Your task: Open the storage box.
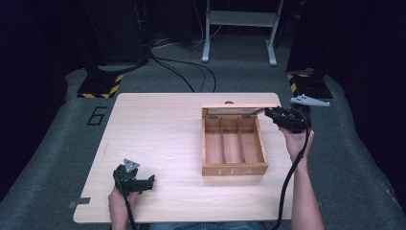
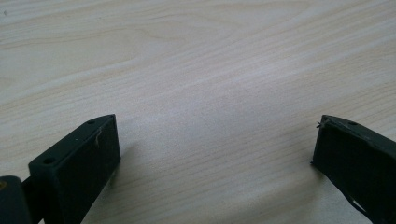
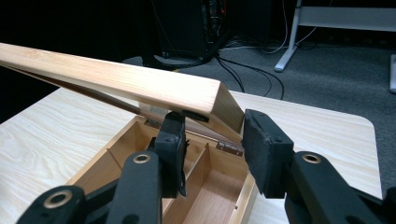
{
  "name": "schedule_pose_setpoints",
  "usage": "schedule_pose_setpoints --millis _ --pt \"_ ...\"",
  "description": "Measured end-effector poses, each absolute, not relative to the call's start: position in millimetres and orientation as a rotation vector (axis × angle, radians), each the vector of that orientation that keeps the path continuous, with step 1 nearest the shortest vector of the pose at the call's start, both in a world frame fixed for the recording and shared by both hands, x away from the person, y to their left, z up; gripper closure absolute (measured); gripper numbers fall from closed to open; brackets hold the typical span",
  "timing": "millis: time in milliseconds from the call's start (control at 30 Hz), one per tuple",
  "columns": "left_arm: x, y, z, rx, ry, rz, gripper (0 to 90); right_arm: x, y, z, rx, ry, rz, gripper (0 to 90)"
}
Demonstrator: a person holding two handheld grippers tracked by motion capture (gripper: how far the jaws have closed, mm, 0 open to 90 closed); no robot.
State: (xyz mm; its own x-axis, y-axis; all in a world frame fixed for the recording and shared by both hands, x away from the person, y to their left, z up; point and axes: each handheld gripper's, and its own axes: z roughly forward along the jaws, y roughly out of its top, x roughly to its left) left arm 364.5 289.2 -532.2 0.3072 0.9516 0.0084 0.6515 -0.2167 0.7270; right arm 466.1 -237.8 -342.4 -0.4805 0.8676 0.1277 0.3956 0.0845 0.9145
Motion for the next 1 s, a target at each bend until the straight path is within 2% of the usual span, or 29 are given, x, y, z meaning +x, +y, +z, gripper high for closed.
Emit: schedule_pose_setpoints --millis 1000 --pt "364.1 288.7 -532.0 1.957 1.421 0.622 0.5 468.9 -237.9 -340.6 1.245 1.917 1.384 60.1"
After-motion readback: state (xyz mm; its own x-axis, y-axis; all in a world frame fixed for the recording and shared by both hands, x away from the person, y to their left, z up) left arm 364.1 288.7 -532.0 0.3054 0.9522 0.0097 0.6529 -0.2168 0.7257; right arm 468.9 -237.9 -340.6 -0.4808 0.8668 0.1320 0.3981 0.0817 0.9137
